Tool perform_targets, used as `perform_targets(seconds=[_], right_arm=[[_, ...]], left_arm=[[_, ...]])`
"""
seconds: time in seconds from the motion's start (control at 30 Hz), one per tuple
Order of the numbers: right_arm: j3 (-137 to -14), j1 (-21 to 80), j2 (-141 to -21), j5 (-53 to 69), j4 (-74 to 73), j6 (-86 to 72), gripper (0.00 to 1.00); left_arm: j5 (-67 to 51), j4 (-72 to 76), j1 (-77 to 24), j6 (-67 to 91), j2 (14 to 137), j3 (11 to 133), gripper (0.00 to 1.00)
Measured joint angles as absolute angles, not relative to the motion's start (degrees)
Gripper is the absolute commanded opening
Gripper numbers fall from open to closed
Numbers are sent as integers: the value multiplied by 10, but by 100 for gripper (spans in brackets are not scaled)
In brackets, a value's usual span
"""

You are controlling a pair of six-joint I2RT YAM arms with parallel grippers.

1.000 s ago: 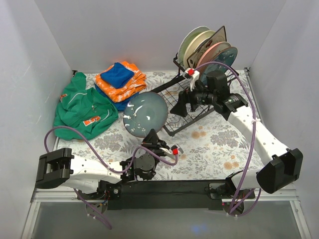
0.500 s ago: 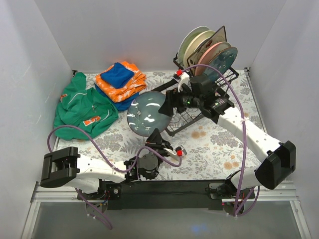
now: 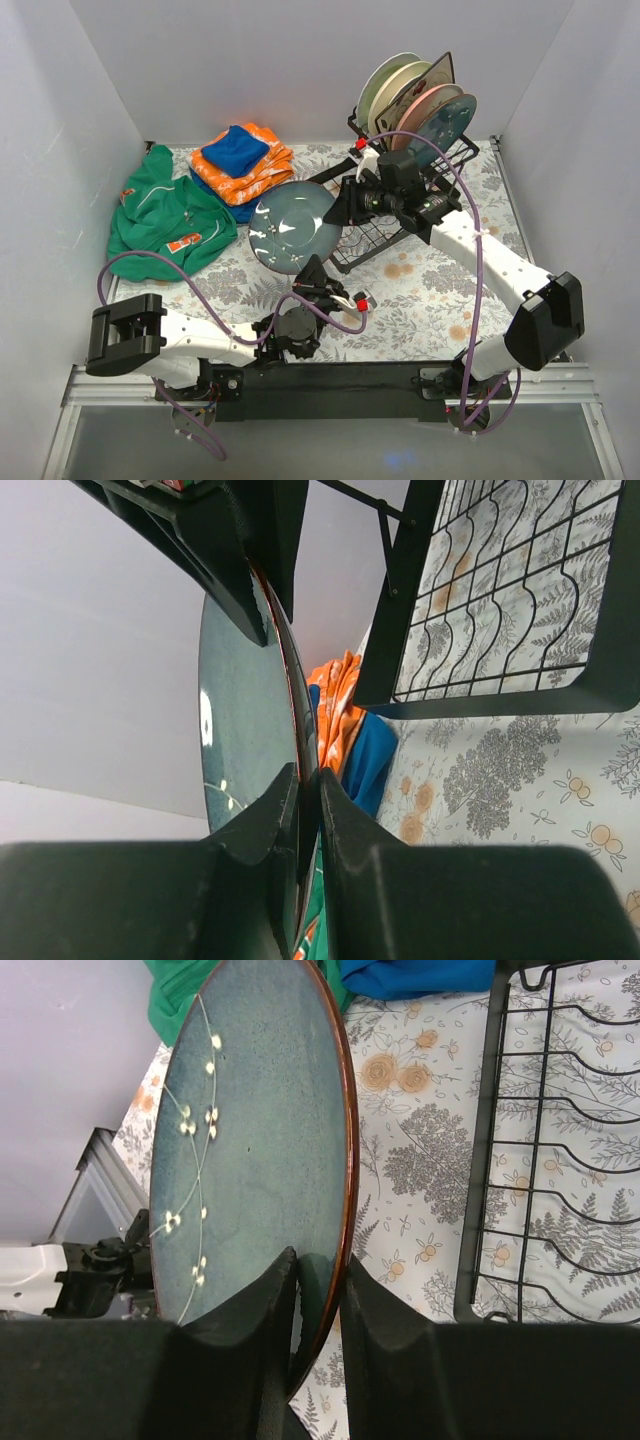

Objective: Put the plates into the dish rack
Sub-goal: Pass the plate from the left arm to the right

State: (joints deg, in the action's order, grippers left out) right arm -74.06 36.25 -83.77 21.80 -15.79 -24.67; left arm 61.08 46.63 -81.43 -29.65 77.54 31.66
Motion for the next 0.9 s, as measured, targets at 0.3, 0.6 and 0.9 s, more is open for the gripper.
perform_targets(seconds=[0.3, 0.6, 0.9], right_arm=[[-714, 363, -837, 258, -149, -258, 56], [-714, 354, -837, 310, -130, -303, 4], [-714, 311, -845, 369, -133, -354, 1]], left_arm=[[603, 519, -809, -346, 783, 317, 0], [593, 529, -808, -353, 794, 317, 0], [588, 544, -808, -332, 838, 349, 35]])
